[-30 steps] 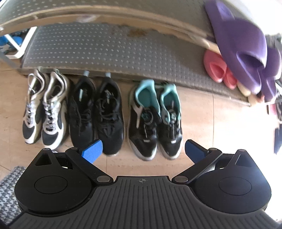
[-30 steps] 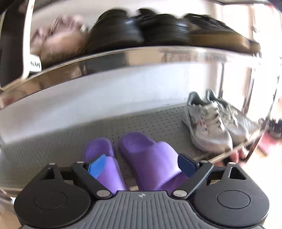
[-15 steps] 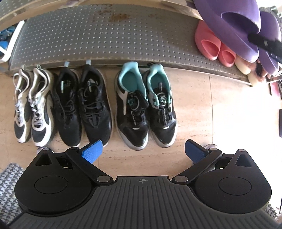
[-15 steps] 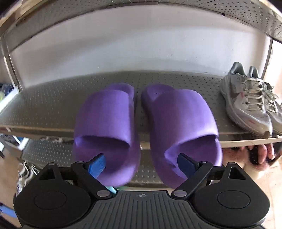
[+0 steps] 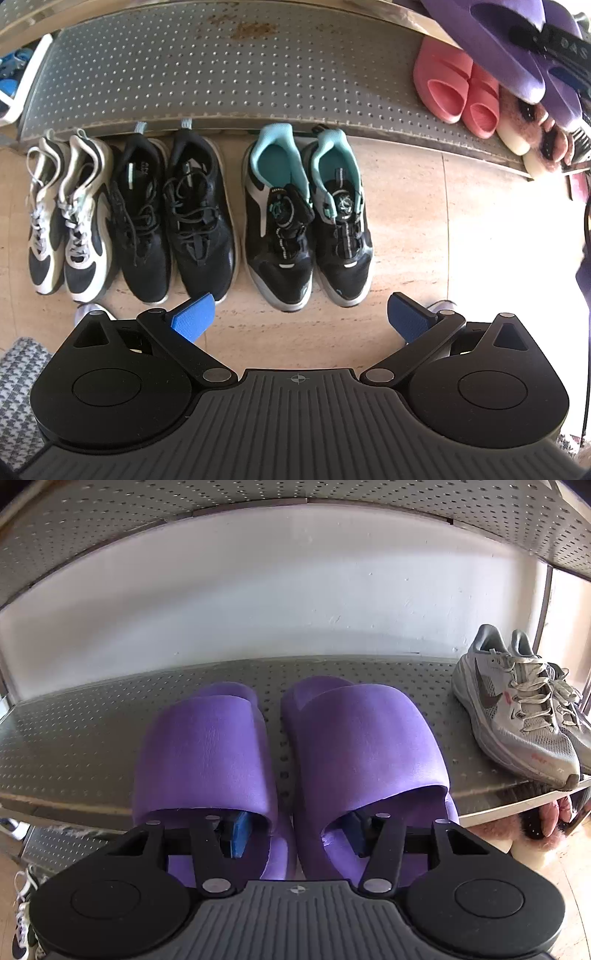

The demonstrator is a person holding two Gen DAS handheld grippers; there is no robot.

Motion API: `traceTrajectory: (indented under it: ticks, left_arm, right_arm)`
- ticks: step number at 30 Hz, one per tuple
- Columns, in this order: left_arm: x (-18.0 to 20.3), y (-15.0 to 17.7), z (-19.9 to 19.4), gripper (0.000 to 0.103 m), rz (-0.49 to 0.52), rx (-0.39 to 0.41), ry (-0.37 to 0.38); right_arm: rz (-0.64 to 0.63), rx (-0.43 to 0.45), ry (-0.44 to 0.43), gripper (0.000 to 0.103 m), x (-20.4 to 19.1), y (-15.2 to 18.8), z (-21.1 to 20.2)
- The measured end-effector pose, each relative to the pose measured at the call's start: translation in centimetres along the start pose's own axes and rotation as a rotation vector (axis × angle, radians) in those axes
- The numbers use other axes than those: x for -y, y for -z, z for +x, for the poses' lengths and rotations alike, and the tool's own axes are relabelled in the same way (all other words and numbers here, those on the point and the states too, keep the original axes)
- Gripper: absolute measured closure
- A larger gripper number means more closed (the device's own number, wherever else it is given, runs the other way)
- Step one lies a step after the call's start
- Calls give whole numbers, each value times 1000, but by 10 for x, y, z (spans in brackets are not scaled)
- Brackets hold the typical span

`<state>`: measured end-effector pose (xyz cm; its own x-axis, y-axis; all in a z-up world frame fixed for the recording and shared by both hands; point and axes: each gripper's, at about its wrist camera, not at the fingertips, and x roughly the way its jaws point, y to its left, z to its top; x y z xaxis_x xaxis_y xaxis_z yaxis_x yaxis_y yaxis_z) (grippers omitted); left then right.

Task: Organize scattered shoes
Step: 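Push the purple slides into place on the shelf with the right tool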

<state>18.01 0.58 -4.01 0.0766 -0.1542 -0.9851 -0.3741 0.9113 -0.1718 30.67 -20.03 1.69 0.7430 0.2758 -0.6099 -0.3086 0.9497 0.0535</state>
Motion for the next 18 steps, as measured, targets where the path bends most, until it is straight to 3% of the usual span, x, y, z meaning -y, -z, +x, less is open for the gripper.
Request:
traceTrajectory:
  ticks: [5,14,18]
  left_arm:
    - [0,0,2,1,1,-5,-11]
    - [2,1,7,1,13,-20,-11]
    - [2,1,8,1,19,-24,-14]
  right_arm:
    - [69,25,47,62,10,-9,10]
    - [108,84,235,64,31,-17,28]
    - [199,122,313,69,40,-18,31]
